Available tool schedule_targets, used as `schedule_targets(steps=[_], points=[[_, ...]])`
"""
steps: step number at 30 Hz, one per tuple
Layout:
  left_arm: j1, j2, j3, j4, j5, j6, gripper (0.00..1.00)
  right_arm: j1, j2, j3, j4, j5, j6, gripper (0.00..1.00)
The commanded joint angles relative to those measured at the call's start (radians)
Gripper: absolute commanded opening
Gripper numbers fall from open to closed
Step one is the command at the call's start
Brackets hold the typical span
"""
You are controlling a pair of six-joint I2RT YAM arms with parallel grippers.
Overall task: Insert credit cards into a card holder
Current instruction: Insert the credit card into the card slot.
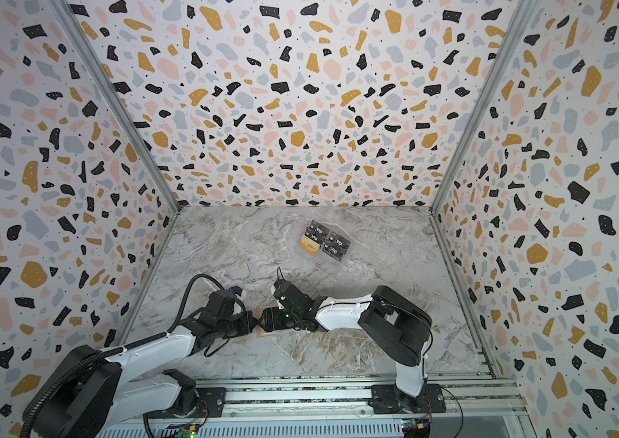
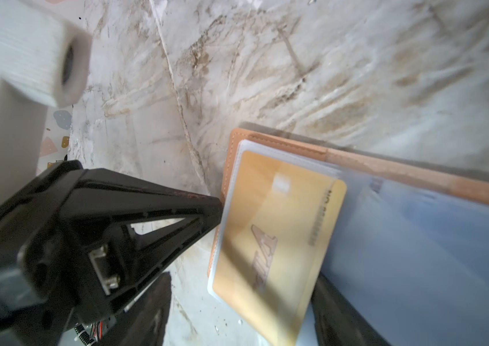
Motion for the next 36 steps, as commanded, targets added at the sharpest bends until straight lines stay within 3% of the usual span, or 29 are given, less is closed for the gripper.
schedule_targets(steps=[1, 6, 12, 25, 36], points=[[0.002, -0.008, 0.041, -0.057, -0.028, 0.039, 0.11, 0.019, -0.091, -0.036, -0.014, 0.017, 0.04, 0.74], [0.002, -0.017, 0.083, -0.121, -0.055, 0.063, 0.19, 0.015, -0.077, -0.024, -0.047, -0.005, 0.022, 0.74], [0.002, -0.021, 0.102, -0.139, -0.029, 0.07, 0.2, 0.0, -0.062, 0.009, -0.079, -0.016, -0.014, 0.74], [0.002, 0.009, 0.102, -0.125, -0.016, 0.076, 0.19, -0.018, -0.026, 0.032, -0.071, -0.07, -0.04, 0.75], [0.002, 0.029, 0.074, -0.06, 0.035, 0.046, 0.11, -0.017, 0.032, 0.086, -0.065, -0.116, -0.054, 0.73]])
